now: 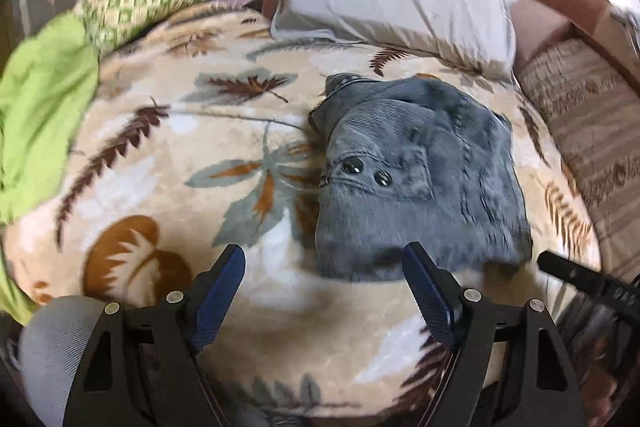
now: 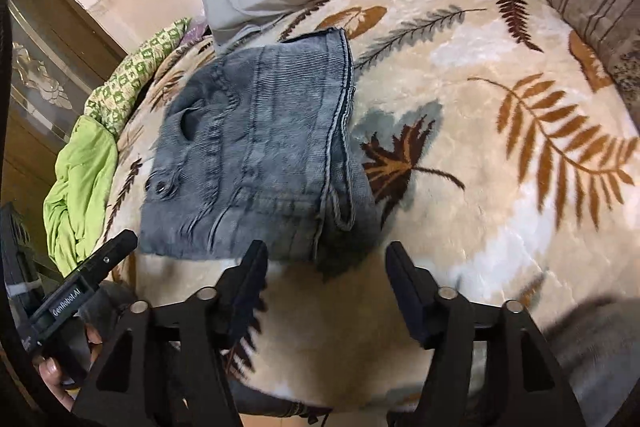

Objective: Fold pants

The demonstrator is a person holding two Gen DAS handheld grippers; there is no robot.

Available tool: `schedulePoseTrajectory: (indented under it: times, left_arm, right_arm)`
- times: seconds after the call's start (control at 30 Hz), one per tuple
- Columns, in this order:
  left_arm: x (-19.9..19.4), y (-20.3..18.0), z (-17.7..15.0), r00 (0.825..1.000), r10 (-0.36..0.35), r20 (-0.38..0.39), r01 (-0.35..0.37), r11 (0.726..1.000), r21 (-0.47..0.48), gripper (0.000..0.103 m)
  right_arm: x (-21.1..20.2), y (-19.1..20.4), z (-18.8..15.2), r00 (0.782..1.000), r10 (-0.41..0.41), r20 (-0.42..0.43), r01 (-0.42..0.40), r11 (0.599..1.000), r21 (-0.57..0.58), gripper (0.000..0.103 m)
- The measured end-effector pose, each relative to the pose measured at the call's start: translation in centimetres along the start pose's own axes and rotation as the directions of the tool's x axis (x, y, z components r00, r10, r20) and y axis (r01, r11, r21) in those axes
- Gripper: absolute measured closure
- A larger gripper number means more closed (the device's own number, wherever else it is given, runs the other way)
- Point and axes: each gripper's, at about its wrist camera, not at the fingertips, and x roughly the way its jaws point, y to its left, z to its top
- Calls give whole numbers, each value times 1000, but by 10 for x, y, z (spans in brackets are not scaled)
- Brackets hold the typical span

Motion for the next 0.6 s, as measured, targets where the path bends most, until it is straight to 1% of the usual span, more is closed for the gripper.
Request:
schedulePoseTrajectory:
  times: [0.1,0.2,0.27,0.37,0.47,0.6]
  left_arm:
    - [-19,-8,-16,1000,12,7,-12,999,32,23]
    - [-36,-16,-24,999,32,19,-33,998,50,23]
    - [-48,-21,-26,999,30,29,-32,998,58,22]
    - [-67,-25,-26,999,30,34,-32,998,58,22]
    - [-87,-25,-23,999,10,51,-13,999,50,22]
    - [-114,-29,-17,997,32,73,-36,998,51,22]
  right_arm:
    - [-13,4,-6,1000,-9,-2,9,1000,0,35]
    - [-31,14,-15,1000,-16,5,16,1000,-3,33]
    - [-40,22,-20,1000,-22,20,22,1000,-13,32]
    - [-59,42,-30,998,-26,56,29,998,-55,31]
    - [-80,57,-34,995,-35,98,43,995,-89,31]
    - [-103,70,-32,989,-62,136,76,992,-105,30]
